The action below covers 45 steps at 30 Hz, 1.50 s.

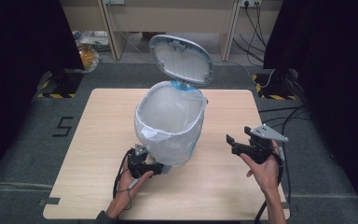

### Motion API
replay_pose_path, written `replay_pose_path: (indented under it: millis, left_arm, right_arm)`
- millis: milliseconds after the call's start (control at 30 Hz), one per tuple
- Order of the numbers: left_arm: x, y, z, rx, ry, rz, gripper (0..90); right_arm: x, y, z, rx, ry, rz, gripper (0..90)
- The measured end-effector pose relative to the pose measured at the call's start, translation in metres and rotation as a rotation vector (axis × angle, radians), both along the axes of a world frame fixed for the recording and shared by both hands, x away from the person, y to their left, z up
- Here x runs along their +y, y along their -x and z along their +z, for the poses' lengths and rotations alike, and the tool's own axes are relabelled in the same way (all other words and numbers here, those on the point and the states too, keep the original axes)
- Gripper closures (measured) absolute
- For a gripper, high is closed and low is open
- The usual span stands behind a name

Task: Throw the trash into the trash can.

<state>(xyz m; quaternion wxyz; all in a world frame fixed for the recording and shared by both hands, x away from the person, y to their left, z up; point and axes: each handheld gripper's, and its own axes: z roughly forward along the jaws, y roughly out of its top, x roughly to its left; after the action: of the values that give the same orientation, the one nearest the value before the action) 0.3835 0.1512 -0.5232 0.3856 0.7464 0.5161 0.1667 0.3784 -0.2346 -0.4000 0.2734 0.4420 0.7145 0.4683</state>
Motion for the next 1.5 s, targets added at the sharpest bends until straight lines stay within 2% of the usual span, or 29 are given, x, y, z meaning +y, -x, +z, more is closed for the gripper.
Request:
replay_pose_path:
  millis: [367, 867, 1500]
  left_arm:
    - [0.0, 0.0, 0.0, -0.003, 0.002, 0.001, 0.0]
    - [0.0, 0.0, 0.0, -0.003, 0.002, 0.001, 0.0]
    - [0.0, 0.0, 0.0, -0.003, 0.002, 0.001, 0.0]
  right_arm:
    - [-0.006, 0.01, -0.03, 0.025, -0.027, -0.016, 20.7]
    - [-0.007, 0.016, -0.057, 0.083, -0.014, -0.022, 20.7]
    - [-0.007, 0.023, -0.086, 0.158, 0.042, -0.026, 19.8]
